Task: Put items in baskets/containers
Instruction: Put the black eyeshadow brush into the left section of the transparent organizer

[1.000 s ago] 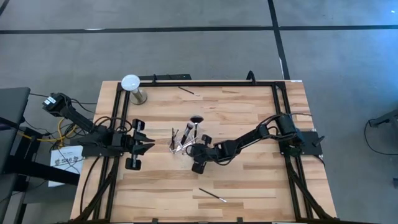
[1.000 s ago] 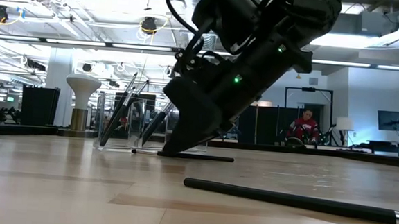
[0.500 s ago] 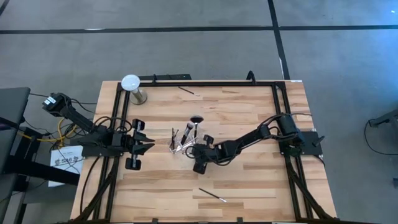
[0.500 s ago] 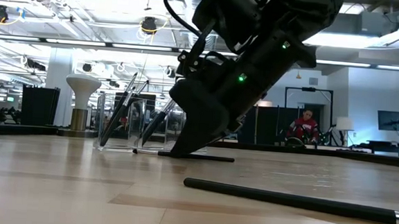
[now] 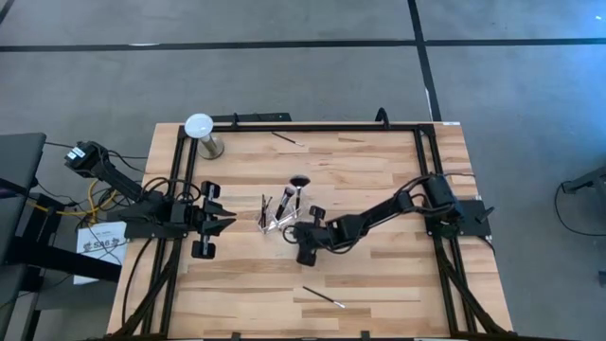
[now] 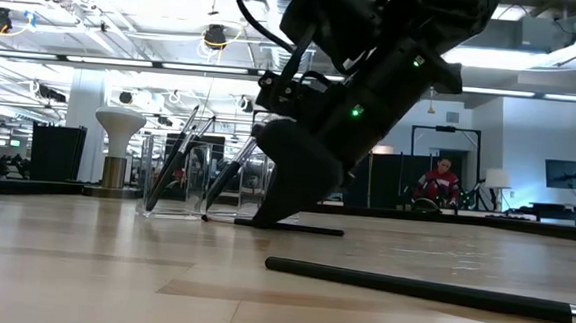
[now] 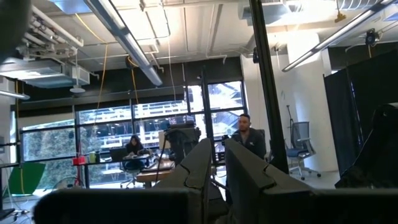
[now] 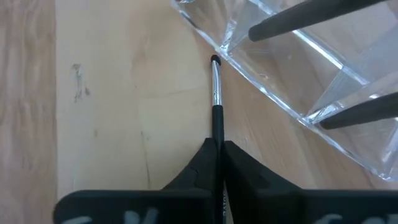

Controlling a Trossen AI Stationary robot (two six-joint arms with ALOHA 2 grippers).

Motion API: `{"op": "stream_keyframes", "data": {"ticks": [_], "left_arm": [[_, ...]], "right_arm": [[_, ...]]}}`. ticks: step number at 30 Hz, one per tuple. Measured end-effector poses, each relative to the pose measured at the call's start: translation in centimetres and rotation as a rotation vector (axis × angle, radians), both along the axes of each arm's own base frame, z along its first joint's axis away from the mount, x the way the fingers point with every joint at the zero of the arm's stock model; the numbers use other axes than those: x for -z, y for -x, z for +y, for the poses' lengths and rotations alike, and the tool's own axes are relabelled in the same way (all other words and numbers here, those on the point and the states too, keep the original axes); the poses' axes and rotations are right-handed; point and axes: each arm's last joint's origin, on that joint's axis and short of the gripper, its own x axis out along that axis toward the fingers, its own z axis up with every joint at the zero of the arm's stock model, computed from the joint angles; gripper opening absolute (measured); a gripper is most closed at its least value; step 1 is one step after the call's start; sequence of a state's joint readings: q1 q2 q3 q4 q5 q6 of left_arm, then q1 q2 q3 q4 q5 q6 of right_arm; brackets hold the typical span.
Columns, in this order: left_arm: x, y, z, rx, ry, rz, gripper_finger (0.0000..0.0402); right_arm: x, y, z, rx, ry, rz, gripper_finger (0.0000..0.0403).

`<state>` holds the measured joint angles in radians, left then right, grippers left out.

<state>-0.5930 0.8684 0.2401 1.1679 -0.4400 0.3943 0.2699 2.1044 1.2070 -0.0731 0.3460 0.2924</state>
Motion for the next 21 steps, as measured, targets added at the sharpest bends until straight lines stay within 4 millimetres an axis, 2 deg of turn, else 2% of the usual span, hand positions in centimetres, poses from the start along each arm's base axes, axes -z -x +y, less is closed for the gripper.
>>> {"op": "stream_keyframes", "data": {"ticks": [9, 16, 21], "left_arm": [[0.0, 0.0, 0.0, -0.001, -0.002, 0.000, 0.0046], [0.1, 0.0, 0.0, 0.002, -0.001, 0.009, 0.0046], [0.1, 0.0, 0.0, 0.002, -0.001, 0.009, 0.0046]], "right_arm": [[-1.4, -0.5, 1.7, -0.073, 0.031, 0.067, 0.0005], [-3.0, -0.8, 4.0, -0.166, 0.044, 0.060, 0.0003], [-3.3, -1.0, 4.2, -0.169, 0.084, 0.043, 0.0003]]}}
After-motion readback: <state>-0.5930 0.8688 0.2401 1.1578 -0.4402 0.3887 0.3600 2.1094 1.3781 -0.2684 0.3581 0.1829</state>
